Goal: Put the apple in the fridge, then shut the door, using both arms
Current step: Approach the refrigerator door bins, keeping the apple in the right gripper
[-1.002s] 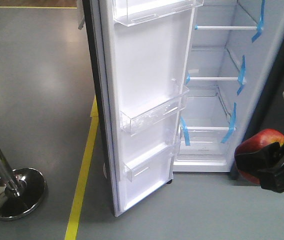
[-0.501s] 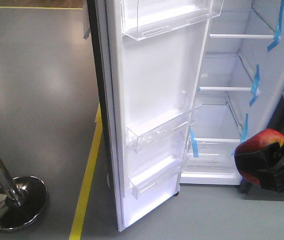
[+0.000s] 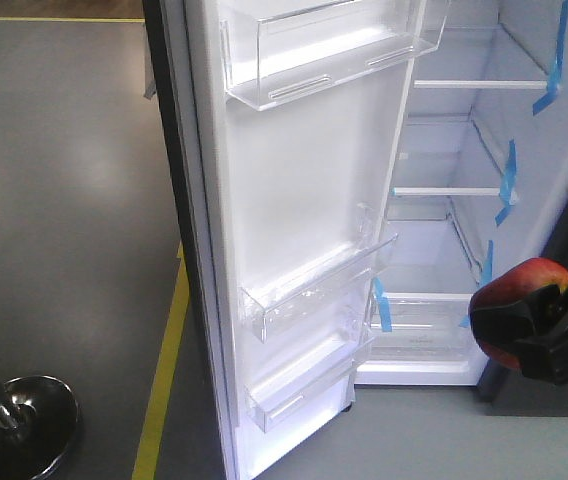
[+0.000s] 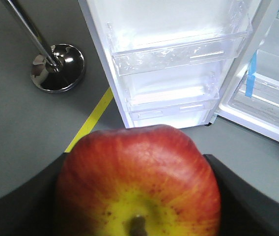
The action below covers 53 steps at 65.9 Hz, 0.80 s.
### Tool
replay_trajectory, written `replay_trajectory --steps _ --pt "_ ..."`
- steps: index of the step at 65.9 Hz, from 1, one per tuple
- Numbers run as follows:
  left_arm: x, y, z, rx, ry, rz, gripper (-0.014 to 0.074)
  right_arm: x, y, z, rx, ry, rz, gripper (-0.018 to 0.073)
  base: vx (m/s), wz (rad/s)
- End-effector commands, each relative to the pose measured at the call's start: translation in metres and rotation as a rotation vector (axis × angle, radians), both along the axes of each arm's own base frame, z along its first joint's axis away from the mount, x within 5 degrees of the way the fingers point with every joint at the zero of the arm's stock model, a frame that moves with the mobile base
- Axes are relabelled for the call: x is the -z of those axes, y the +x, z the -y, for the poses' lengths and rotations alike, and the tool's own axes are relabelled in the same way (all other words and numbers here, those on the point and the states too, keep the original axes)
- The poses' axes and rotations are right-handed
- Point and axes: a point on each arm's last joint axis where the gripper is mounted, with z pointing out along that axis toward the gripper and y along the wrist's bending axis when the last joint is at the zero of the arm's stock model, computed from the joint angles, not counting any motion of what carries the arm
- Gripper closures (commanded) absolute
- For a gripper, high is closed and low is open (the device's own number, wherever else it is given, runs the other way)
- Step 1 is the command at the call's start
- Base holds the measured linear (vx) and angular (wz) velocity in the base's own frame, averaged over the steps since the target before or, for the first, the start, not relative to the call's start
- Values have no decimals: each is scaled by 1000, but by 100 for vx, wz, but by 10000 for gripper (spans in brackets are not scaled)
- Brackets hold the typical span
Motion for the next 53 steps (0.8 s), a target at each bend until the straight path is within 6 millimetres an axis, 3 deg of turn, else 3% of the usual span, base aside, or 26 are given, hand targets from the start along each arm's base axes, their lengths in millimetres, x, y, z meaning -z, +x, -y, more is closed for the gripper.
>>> replay_trajectory --steps 1,53 --pt "2 1 0 -1 -7 47 603 -14 2 0 12 32 86 417 12 -6" --pt "2 1 0 -1 -7 47 603 -14 2 0 12 32 86 417 10 -5"
